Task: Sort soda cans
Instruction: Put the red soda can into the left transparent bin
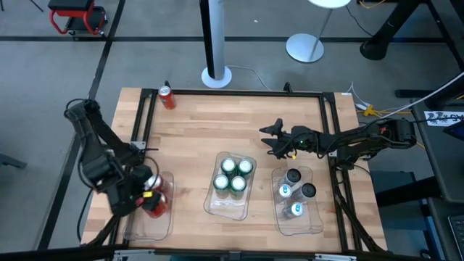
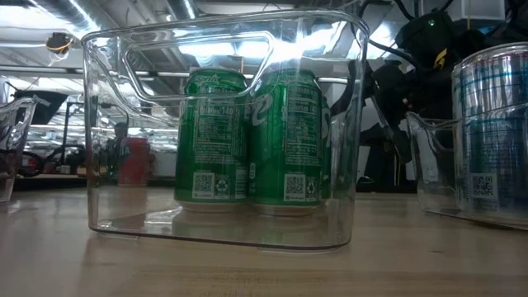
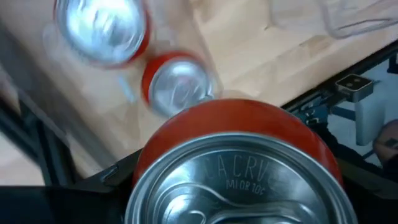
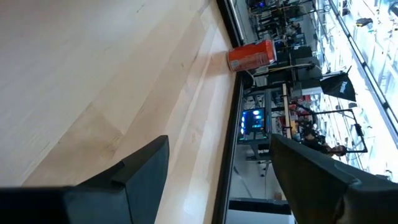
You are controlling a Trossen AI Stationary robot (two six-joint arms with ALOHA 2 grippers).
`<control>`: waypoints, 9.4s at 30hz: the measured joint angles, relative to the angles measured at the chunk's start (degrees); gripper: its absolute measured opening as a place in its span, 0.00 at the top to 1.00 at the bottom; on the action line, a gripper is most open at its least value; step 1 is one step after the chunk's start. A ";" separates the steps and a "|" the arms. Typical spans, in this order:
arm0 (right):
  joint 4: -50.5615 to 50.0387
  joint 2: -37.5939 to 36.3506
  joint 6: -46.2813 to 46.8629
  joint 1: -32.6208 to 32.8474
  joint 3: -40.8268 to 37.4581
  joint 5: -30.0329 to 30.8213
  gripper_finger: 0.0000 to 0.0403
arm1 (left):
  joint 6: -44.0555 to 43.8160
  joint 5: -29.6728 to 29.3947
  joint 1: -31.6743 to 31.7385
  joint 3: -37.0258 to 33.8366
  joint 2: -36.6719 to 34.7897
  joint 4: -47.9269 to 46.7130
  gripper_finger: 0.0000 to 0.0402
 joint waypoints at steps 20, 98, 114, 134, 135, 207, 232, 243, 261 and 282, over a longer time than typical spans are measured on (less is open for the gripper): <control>-0.11 0.01 0.09 -0.02 0.00 1.75 0.31 | -11.07 0.56 -10.18 -0.02 16.69 3.51 0.25; -0.88 0.00 -2.86 -0.02 0.00 3.69 0.31 | 25.92 -27.56 4.43 -0.02 2.78 6.70 0.08; -0.84 0.00 -1.46 -0.02 0.00 3.67 0.31 | 48.62 -39.09 22.59 -0.02 2.87 9.90 0.08; -0.95 0.00 -1.75 -0.02 0.00 3.65 0.31 | 73.03 -34.06 65.78 -0.02 2.87 4.60 0.08; -0.95 0.00 -1.75 -0.02 0.00 3.65 0.31 | 74.03 -34.05 67.69 -0.02 2.87 4.62 0.08; -3.26 0.02 -1.57 -0.02 0.00 3.62 0.31 | 96.84 -6.66 115.78 -3.29 26.12 16.71 0.08; -3.23 0.00 -1.57 -0.02 0.00 3.63 0.31 | 99.37 -1.91 116.79 -5.84 26.06 21.45 0.26; -3.24 0.00 -1.57 -0.02 0.00 3.63 0.31 | 101.65 -1.47 115.92 -5.95 23.75 20.80 0.26; -2.98 0.00 -1.57 -0.02 0.00 3.63 0.31 | 101.13 4.38 104.47 -5.90 4.93 16.26 0.27; -2.89 0.00 -1.57 -0.02 0.00 3.64 0.31 | 84.47 14.09 71.39 -5.85 -7.56 1.36 0.25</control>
